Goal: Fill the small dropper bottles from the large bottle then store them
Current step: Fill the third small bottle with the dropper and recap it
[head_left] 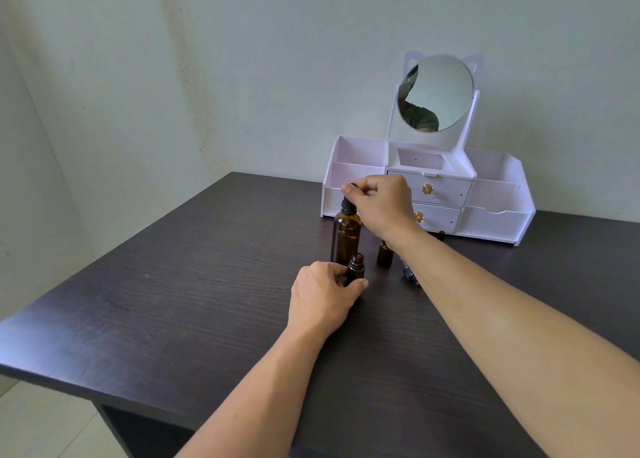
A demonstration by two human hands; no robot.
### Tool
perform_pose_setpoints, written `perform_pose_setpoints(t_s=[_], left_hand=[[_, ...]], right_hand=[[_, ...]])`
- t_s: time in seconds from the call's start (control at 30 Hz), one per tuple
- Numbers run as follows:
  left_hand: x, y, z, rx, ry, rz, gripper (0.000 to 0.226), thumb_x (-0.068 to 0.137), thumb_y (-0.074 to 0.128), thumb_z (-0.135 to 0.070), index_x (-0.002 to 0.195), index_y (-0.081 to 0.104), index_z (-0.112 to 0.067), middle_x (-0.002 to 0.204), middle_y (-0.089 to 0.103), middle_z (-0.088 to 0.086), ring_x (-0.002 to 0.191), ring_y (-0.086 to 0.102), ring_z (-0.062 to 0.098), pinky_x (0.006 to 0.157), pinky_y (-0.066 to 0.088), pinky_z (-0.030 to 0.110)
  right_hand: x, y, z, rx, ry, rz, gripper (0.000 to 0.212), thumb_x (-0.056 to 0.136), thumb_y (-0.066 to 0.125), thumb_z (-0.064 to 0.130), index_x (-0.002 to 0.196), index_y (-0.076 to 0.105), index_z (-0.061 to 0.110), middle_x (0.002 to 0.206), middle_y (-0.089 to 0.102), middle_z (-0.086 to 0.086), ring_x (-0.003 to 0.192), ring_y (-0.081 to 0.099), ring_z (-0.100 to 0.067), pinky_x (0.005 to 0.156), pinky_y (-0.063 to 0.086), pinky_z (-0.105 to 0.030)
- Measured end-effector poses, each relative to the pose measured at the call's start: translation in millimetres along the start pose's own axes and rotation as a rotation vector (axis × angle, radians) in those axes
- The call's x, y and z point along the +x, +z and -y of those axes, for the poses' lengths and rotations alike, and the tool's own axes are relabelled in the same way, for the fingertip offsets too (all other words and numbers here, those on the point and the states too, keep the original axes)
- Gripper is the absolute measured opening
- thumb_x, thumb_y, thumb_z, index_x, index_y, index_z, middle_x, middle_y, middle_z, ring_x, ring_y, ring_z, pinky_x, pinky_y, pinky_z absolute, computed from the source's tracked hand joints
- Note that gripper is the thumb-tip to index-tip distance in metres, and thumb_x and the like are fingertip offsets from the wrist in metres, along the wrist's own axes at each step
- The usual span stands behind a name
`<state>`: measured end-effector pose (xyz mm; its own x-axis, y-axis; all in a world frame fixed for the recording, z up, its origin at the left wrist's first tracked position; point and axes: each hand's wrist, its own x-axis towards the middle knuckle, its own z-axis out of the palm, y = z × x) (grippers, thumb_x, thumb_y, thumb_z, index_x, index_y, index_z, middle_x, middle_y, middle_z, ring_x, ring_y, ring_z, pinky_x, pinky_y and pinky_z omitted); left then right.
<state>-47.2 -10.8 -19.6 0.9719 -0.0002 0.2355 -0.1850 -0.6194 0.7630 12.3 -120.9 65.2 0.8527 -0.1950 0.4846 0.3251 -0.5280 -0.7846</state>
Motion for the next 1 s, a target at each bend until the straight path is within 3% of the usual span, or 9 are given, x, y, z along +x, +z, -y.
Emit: perform_pose_setpoints(t_s=[0.2, 0.47, 0.6, 0.73, 0.83, 1.0], left_hand=[[0.9, 1.2, 1.2, -0.003, -0.005, -0.003, 0.051, 0.081, 0.072, -0.047, 0.123, 0.066, -0.019, 0.103, 0.071, 0.000, 0.090, 0.065, 0.012, 0.080, 0.056, 0.028], [2.1, 1.6, 3.0, -0.061, 0.063, -0.064, 0.068, 0.075, 0.070, -0.060, 0.132, 0.059, -0.024, 0.086, 0.067, -0.004, 0.074, 0.058, 0.005, 0.077, 0.054, 0.025], [1.4, 1.0, 4.1, -0.112, 0.085, -0.077, 0.065, 0.078, 0.069, -0.058, 0.132, 0.058, -0.024, 0.077, 0.063, -0.008, 0.074, 0.061, 0.005, 0.072, 0.051, 0.020], [1.4, 1.7, 5.1, -0.157, 0.088, -0.075, 0.056, 0.082, 0.067, -0.053, 0.129, 0.061, -0.023, 0.075, 0.064, -0.007, 0.074, 0.063, 0.006, 0.072, 0.052, 0.021], [1.1, 2.0, 5.2, -0.166, 0.084, -0.075, 0.049, 0.086, 0.065, -0.049, 0.127, 0.063, -0.023, 0.072, 0.062, -0.010, 0.072, 0.061, 0.005, 0.071, 0.050, 0.020], [0.5, 2.5, 5.6, -0.165, 0.092, -0.071, 0.042, 0.087, 0.065, -0.046, 0.123, 0.066, -0.024, 0.067, 0.060, -0.011, 0.066, 0.058, 0.004, 0.070, 0.051, 0.023]], right_hand=[[0.5, -3.0, 1.7, 0.039, -0.003, 0.009, 0.016, 0.085, 0.070, 0.023, 0.088, 0.076, 0.009, 0.082, 0.075, -0.006, 0.081, 0.071, -0.018, 0.084, 0.057, -0.041], [9.7, -16.5, 19.6, 0.103, -0.062, -0.024, 0.013, 0.087, 0.068, 0.019, 0.075, 0.073, 0.016, 0.069, 0.072, 0.001, 0.070, 0.071, -0.012, 0.080, 0.058, -0.033], [18.5, -27.4, 37.1, 0.129, -0.129, -0.057, 0.020, 0.086, 0.069, 0.019, 0.067, 0.069, 0.025, 0.066, 0.071, 0.005, 0.065, 0.070, -0.009, 0.076, 0.057, -0.029], [24.5, -39.1, 51.4, 0.161, -0.169, -0.091, 0.014, 0.086, 0.069, 0.018, 0.072, 0.072, 0.018, 0.069, 0.073, 0.001, 0.065, 0.071, -0.009, 0.077, 0.059, -0.033], [21.2, -46.8, 58.9, 0.183, -0.189, -0.097, 0.011, 0.086, 0.069, 0.016, 0.079, 0.074, 0.008, 0.069, 0.072, 0.001, 0.063, 0.071, -0.007, 0.074, 0.059, -0.029], [4.4, -53.9, 52.8, 0.168, -0.161, -0.039, 0.011, 0.086, 0.070, 0.020, 0.078, 0.073, 0.013, 0.071, 0.073, 0.000, 0.066, 0.071, -0.008, 0.068, 0.054, -0.023]])
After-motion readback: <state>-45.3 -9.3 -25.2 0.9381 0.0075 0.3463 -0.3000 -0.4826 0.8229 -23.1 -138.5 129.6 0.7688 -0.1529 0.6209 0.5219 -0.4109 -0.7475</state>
